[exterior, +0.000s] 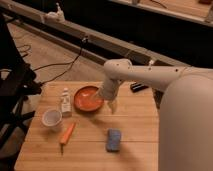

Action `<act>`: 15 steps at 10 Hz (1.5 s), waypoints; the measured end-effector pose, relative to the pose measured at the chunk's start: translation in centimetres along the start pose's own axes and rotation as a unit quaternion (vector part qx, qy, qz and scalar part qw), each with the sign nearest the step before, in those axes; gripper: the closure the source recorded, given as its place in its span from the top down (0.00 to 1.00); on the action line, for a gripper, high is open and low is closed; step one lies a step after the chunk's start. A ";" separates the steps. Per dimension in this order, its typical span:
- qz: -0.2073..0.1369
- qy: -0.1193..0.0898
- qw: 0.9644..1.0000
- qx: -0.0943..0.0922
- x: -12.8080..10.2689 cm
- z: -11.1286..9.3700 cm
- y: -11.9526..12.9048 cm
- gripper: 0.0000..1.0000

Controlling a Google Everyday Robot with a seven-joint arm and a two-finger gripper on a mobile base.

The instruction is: Place the pepper in the ceramic cup

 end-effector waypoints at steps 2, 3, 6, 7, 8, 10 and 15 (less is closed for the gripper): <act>-0.003 -0.018 1.000 -0.003 -1.2 1.3 -0.4 0.80; -0.013 -0.028 0.999 -0.006 -2.3 2.1 -0.9 0.80; -0.071 -0.047 0.996 -0.024 -5.7 4.4 -2.4 0.80; -0.086 -0.048 0.995 -0.032 -6.5 5.1 -2.6 0.80; -0.099 -0.047 0.993 -0.043 -7.4 6.0 -3.0 0.80; -0.120 -0.049 0.990 -0.062 -9.5 8.1 -3.7 0.80; -0.152 -0.046 0.985 -0.071 -12.9 9.9 -5.2 0.80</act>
